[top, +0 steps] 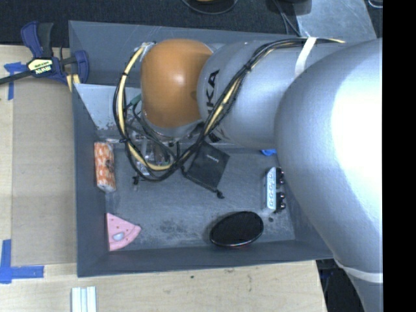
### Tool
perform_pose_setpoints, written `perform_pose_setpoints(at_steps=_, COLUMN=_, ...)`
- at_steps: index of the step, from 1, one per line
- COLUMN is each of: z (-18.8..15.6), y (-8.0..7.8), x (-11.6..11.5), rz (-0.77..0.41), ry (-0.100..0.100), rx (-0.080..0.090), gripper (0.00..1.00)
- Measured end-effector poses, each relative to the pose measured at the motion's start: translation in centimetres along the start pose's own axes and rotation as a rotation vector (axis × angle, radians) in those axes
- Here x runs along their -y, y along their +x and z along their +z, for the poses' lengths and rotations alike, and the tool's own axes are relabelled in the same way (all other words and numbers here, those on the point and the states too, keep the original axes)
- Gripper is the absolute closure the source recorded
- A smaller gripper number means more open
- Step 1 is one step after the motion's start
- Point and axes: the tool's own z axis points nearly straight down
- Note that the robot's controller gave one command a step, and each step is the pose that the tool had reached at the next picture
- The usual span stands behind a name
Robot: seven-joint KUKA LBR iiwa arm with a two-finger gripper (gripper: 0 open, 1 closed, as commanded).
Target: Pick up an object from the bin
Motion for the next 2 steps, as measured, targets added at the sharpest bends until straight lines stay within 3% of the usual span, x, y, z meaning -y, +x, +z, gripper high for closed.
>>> perform_pose_setpoints(at_steps=1, z=-0.5, y=-0.2, x=0.1, rz=0.004, ry=-0.002, rx=0.007, gripper=0.00)
perform_pose_setpoints(at_steps=2, z=3.2, y=-1.5, x=5.4, rz=-0.115, ry=-0.001, rx=0.005, gripper=0.00)
